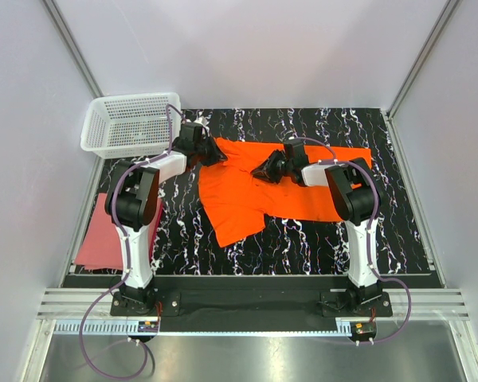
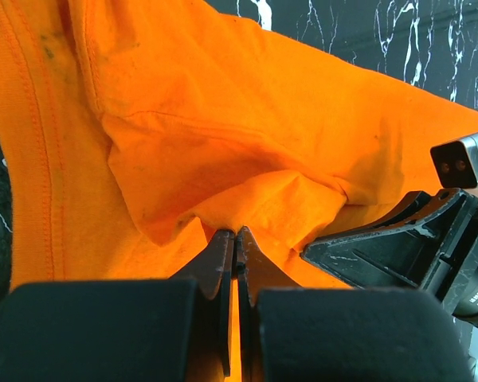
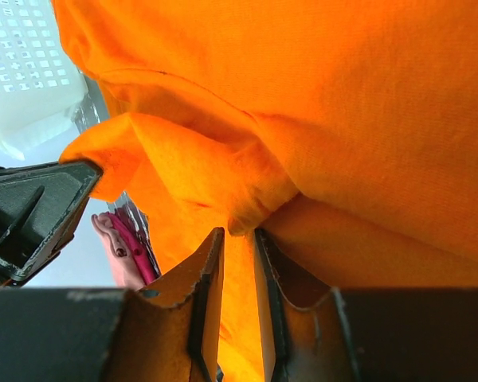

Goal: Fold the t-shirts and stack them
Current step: Fold the tshirt

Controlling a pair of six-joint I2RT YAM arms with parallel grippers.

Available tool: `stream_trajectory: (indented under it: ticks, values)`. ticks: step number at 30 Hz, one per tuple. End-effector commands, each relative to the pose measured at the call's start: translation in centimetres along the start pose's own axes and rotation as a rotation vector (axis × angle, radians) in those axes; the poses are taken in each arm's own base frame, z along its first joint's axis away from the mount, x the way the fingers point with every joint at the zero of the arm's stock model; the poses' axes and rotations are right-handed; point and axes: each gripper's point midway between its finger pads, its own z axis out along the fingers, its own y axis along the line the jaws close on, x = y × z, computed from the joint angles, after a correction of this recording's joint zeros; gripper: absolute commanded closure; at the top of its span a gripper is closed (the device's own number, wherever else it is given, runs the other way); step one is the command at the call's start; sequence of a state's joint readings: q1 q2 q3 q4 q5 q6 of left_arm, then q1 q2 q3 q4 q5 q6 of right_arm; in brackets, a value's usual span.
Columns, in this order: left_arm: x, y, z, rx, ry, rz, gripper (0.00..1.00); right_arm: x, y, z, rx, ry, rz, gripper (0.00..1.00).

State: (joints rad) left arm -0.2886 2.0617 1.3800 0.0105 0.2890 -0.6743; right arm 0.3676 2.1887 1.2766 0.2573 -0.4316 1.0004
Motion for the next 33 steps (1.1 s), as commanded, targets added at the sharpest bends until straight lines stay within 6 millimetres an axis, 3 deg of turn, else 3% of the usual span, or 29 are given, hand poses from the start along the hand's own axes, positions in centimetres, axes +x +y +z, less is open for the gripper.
stream_trajectory:
  ticks: [1,7,14,20,27,33]
  values:
    - [-1.6,-1.7,-0.5,0.064,-0.048,0.023,1.00,-0.8,1.4,0.5,-0.022,-0.035,-0.004,0.72]
    - [-2.2,-2.0,-0.9,0.064,-0.066,0.030,1.00,-1.1,2.7,-0.4,-0.043,-0.054,-0.014,0.71]
    - [-2.0,-1.9,-0.8,0.064,-0.060,0.026,1.00,-1.0,2.6,-0.2,-0.036,-0.042,-0.011,0.71]
    - [-1.9,-1.7,-0.9,0.057,-0.064,0.028,1.00,-1.4,3.3,-1.2,-0.033,-0.061,-0.036,0.71]
    - [-1.8,-1.8,-0.9,0.070,-0.059,0.014,1.00,-1.1,2.3,0.1,-0.021,-0.037,-0.015,0.70]
    - [-1.5,-1.6,-1.0,0.065,-0.058,0.017,1.00,-1.4,2.6,0.5,-0.032,-0.041,-0.009,0.71]
